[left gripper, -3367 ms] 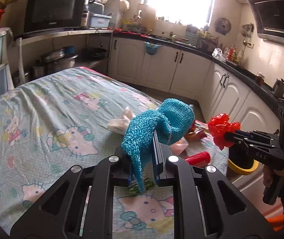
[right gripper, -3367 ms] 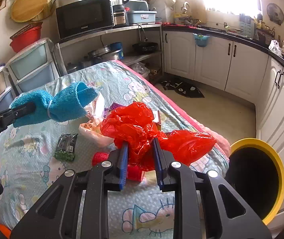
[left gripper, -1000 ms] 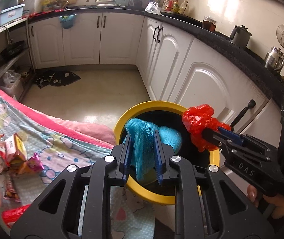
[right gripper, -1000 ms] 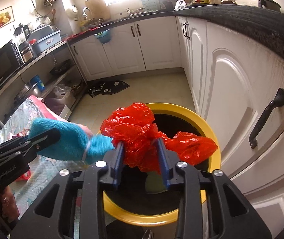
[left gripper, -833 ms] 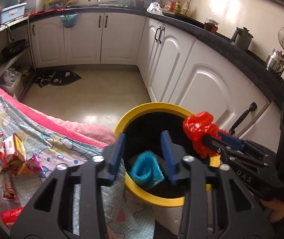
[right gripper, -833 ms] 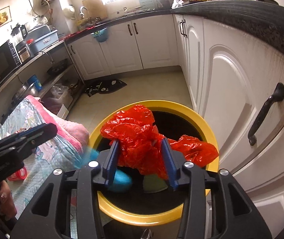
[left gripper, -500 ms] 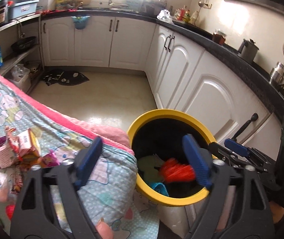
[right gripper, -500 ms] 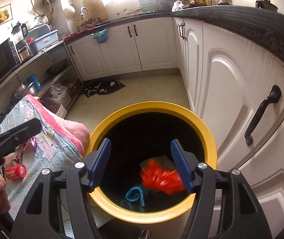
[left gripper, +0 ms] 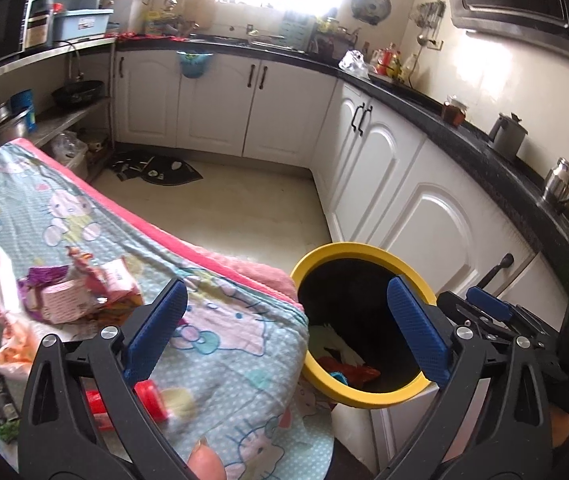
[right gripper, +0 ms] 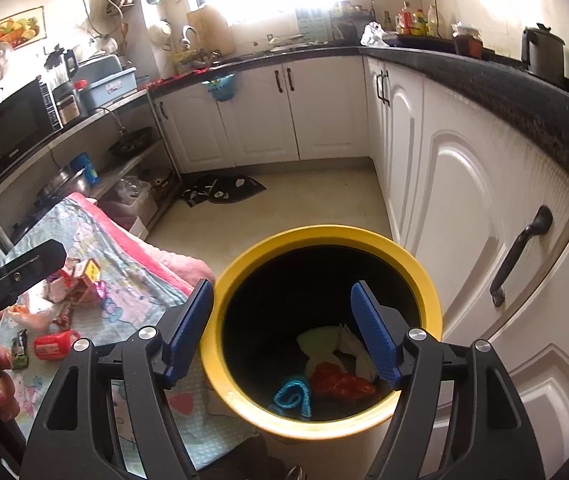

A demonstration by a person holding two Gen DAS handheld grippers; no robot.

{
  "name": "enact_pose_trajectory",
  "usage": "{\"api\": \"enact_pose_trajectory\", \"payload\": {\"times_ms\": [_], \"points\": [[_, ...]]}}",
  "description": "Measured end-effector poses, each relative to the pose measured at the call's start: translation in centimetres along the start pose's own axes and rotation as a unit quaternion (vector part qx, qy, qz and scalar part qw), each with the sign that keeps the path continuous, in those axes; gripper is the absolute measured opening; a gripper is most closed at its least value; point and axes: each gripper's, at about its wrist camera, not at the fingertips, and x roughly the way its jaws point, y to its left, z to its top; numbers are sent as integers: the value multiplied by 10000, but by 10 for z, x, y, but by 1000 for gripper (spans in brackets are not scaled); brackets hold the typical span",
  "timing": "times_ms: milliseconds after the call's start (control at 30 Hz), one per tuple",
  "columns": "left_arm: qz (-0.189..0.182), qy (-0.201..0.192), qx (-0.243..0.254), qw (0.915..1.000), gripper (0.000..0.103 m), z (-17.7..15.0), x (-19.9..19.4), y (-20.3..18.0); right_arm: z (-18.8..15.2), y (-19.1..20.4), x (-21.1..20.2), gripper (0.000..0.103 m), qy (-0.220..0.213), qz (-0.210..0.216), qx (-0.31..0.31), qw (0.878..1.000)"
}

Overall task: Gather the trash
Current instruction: 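Move both open tools back over the remaining trash on the table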

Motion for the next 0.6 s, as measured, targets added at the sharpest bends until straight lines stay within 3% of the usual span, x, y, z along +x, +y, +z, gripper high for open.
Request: {"api": "enact_pose_trajectory", "payload": {"times_ms": [600], "points": [[324, -475, -559, 9968, 92, -7, -58, 52, 3, 56, -31, 75, -208, 393, -498, 9978]]}}
